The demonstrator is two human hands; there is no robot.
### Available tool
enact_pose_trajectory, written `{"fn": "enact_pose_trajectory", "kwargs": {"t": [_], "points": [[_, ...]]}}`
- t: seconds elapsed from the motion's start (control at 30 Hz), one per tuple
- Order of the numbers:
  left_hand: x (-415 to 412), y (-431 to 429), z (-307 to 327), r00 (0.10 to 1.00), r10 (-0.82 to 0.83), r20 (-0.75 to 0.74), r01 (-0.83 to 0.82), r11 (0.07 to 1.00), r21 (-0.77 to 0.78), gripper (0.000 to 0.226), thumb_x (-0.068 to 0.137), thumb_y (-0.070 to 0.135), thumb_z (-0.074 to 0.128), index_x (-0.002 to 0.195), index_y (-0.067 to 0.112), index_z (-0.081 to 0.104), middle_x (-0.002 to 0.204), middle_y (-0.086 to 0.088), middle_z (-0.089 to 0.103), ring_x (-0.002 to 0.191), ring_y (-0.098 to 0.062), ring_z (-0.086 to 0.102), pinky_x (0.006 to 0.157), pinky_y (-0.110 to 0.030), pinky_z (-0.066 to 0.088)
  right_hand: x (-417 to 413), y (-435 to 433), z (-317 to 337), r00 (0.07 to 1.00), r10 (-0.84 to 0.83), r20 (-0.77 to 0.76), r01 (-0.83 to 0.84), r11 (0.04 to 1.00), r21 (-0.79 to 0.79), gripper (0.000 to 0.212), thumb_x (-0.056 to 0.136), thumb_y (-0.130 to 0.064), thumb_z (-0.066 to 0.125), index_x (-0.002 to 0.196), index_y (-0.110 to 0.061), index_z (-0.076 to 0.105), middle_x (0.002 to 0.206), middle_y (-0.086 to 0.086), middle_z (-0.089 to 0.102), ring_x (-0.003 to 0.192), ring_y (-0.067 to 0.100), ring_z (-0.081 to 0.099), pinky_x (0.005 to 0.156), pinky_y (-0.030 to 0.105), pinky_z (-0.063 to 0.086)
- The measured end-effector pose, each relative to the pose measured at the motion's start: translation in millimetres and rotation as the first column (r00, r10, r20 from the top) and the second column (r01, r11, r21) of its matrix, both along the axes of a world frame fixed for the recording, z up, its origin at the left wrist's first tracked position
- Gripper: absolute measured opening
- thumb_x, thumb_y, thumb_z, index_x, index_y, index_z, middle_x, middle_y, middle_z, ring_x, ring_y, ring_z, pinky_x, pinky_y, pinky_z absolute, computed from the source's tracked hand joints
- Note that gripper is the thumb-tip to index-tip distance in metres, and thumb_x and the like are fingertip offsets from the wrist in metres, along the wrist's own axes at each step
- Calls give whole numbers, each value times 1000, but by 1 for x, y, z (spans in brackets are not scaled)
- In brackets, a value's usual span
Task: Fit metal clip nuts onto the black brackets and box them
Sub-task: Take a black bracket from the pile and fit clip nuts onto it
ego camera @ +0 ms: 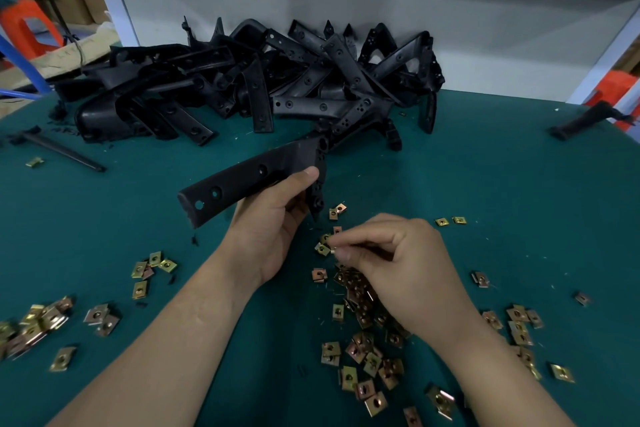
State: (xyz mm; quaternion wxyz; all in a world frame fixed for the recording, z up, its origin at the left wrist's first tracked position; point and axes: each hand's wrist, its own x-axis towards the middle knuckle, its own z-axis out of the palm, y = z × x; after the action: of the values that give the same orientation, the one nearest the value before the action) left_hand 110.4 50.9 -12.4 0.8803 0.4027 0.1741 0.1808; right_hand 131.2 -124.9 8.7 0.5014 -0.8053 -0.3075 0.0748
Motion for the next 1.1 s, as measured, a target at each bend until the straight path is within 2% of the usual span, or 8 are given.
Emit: {"fn": "enact_pose_trajectory", "kwargs": {"t": [0.13, 0.27, 0.37, 0.43, 0.57, 0.7, 0.87, 1.1], "points": [[0, 0, 1, 1000, -4, -11, 4, 1000, 20, 33, 84, 10, 77, 117, 6, 72, 113, -11, 76, 105, -23, 73, 89, -32, 59, -1, -1, 0, 999, -6, -40, 7, 999, 37, 27, 91, -4, 71, 101, -28, 80, 87, -11, 75, 86, 6, 72, 81, 23, 57], [0, -1, 3, 1000, -8, -27, 8, 1000, 19, 40, 84, 11, 76, 122, 5, 69, 115, -10, 75, 107, -21, 72, 93, -32, 57, -2, 1, -1, 996, -7, -92, 13, 997, 70, 17, 91, -6, 71, 92, -22, 76, 78, -5, 75, 77, 12, 73, 74, 29, 60], [-2, -1, 4, 998, -47, -30, 48, 998, 32, 47, 82, 13, 77, 127, 4, 67, 120, -11, 73, 113, -24, 70, 100, -36, 55, 0, 0, 1, 989, -10, -145, 29, 991, 128, 21, 90, 0, 71, 91, -20, 79, 80, -4, 77, 78, 9, 73, 74, 20, 57], [-4, -2, 5, 995, -96, -29, 98, 994, 58, 51, 79, 15, 78, 128, 5, 67, 123, -12, 72, 116, -26, 68, 102, -38, 54, 1, 1, 2, 973, -35, -230, 86, 973, 212, 26, 92, 2, 68, 95, -21, 79, 86, -5, 78, 84, 9, 75, 76, 19, 57], [-10, -5, 6, 953, -303, 11, 299, 945, 132, 44, 80, 18, 80, 122, 8, 72, 123, -12, 72, 112, -25, 70, 88, -31, 59, 5, 0, 4, 903, -84, -422, 273, 870, 411, 21, 91, -2, 70, 103, -18, 78, 92, 0, 78, 90, 14, 75, 79, 20, 57], [-13, -6, 7, 905, -426, -20, 422, 888, 184, 47, 78, 27, 79, 122, 12, 73, 129, -12, 69, 119, -28, 64, 104, -39, 49, 6, 1, 7, 833, 43, -552, 301, 801, 517, 21, 79, -9, 77, 99, -15, 80, 87, 3, 75, 84, 14, 72, 80, 23, 57], [-15, -7, 10, 904, -427, -13, 424, 893, 149, 43, 73, 28, 81, 113, 12, 78, 117, -11, 74, 98, -19, 72, 78, -25, 60, 5, 1, 11, 793, 99, -602, 358, 724, 590, 29, 67, -14, 80, 96, -10, 80, 94, 11, 76, 83, 16, 72, 75, 21, 57], [-17, -6, 12, 900, -436, 12, 432, 894, 121, 36, 75, 25, 79, 108, 10, 79, 103, -9, 77, 86, -14, 74, 68, -20, 58, 3, 4, 8, 783, 134, -608, 330, 740, 587, 39, 67, -15, 81, 104, -6, 76, 97, 13, 76, 82, 15, 71, 75, 22, 56]]}}
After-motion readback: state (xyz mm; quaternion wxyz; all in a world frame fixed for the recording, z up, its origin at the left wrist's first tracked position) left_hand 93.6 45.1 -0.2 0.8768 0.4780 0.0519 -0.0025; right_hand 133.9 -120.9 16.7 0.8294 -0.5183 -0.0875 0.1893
